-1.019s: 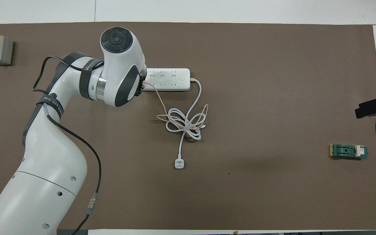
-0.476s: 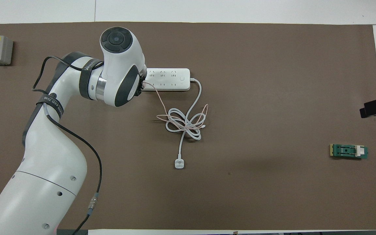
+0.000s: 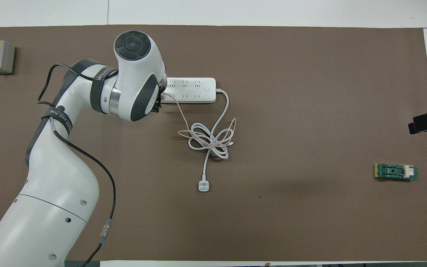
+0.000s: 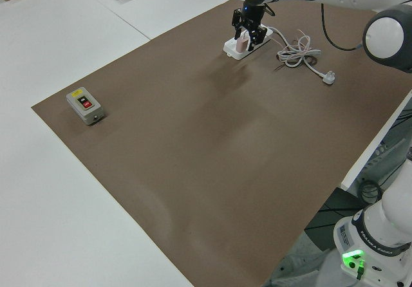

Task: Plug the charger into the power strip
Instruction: 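Lift the left gripper away from the plugged charger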

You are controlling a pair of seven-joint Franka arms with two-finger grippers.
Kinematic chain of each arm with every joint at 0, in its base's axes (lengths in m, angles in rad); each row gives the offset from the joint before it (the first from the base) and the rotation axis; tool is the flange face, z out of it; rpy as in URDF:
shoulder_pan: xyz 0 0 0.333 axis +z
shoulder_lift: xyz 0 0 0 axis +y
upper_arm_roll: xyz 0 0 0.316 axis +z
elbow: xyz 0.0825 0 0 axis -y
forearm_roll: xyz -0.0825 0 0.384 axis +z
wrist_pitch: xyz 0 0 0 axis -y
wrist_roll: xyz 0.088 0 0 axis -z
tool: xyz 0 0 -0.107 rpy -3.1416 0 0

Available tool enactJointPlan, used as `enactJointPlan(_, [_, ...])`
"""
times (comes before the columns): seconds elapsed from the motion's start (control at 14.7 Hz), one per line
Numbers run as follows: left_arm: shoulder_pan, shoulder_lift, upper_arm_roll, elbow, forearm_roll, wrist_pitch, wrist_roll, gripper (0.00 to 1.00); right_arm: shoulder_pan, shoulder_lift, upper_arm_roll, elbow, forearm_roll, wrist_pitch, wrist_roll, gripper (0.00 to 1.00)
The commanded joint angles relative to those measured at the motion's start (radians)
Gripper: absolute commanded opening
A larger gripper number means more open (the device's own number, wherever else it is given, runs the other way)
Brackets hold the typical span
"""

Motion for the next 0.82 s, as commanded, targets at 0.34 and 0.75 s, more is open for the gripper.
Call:
enactJointPlan(0.34, [0.097,-0.015,0.014,0.026,-0.063,-0.121,0.153,0.99,-0.006,-0.023,0.009,-0.028,-0.02,0.022,0.01,1.0])
enactJointPlan(0.75, [0.122,-0.107,0.017,0.029,-0.063,-0.194,0.265,0.99,-0.006,-0.023,0.009,-0.028,-0.02,0.02,0.008,1.0])
